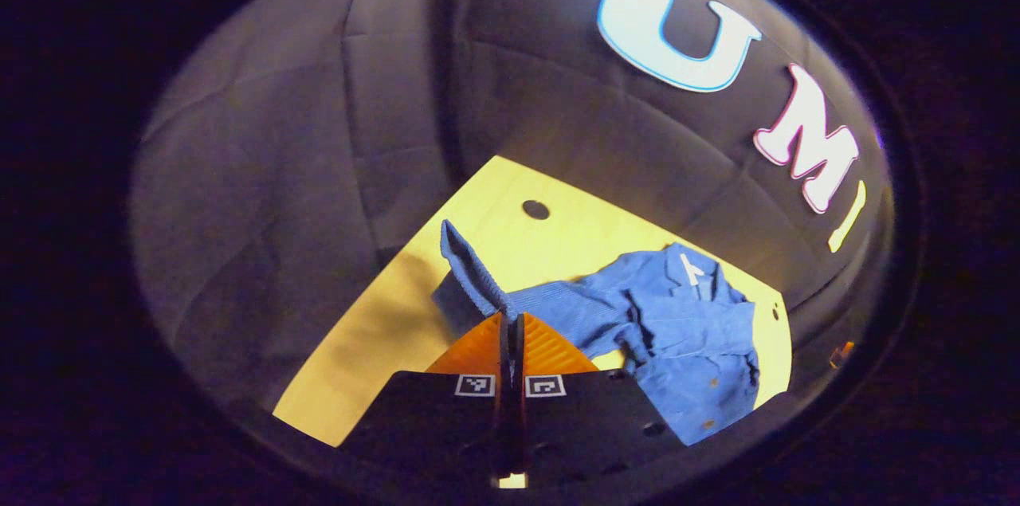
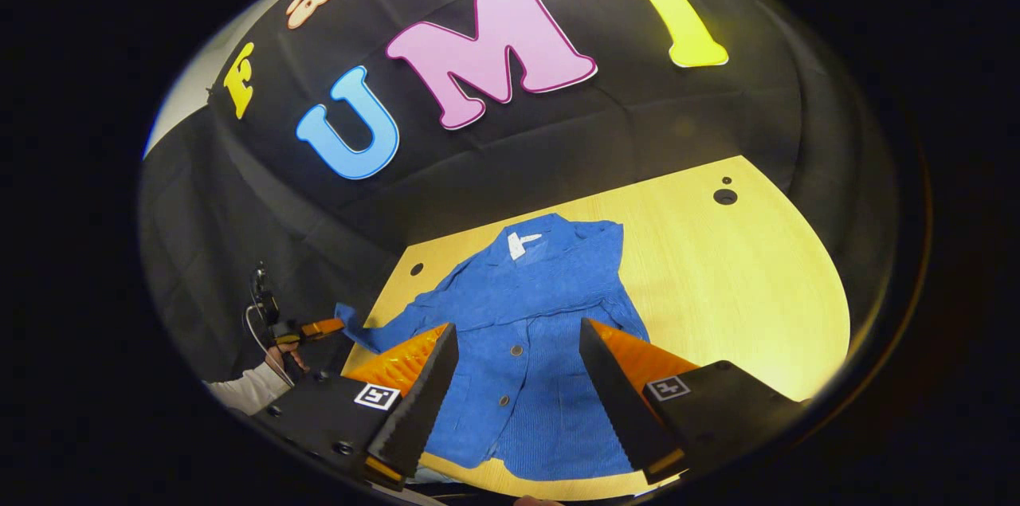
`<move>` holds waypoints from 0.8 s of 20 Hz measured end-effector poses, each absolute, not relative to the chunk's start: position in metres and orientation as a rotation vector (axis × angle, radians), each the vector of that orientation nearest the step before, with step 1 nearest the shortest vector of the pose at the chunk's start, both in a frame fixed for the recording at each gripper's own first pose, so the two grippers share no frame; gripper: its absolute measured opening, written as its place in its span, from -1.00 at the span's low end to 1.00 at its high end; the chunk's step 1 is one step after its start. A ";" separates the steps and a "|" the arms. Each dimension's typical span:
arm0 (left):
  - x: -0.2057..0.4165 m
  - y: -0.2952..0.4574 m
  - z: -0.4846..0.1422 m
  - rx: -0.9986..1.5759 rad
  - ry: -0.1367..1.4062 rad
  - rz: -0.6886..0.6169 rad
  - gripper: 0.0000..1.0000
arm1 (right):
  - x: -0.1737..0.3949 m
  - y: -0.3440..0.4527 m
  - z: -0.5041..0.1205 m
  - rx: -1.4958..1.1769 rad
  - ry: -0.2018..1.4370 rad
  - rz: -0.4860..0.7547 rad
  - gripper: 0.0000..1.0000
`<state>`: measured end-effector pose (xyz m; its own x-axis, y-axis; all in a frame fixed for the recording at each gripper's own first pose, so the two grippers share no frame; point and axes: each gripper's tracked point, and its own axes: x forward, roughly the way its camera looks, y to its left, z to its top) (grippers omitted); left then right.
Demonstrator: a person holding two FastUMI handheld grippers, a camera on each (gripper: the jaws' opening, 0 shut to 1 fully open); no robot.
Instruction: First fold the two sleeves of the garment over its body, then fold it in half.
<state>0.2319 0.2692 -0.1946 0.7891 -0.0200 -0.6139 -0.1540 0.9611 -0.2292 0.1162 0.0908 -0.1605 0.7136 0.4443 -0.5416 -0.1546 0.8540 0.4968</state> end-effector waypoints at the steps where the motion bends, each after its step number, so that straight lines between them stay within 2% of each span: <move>1: 0.242 0.244 -0.180 -0.264 0.636 0.030 -1.00 | 0.117 0.084 -0.160 0.442 0.702 0.344 0.93; 7: 0.304 0.067 -0.138 -0.189 0.498 -0.215 -1.00 | 0.109 0.026 -0.168 0.475 0.705 0.307 0.92; 12: 0.334 -0.068 -0.155 -0.170 0.548 -0.336 -1.00 | 0.097 -0.022 -0.184 0.469 0.727 0.257 0.92; 16: 0.347 -0.123 -0.211 -0.040 0.676 -0.394 -1.00 | 0.088 -0.045 -0.202 0.481 0.754 0.233 0.92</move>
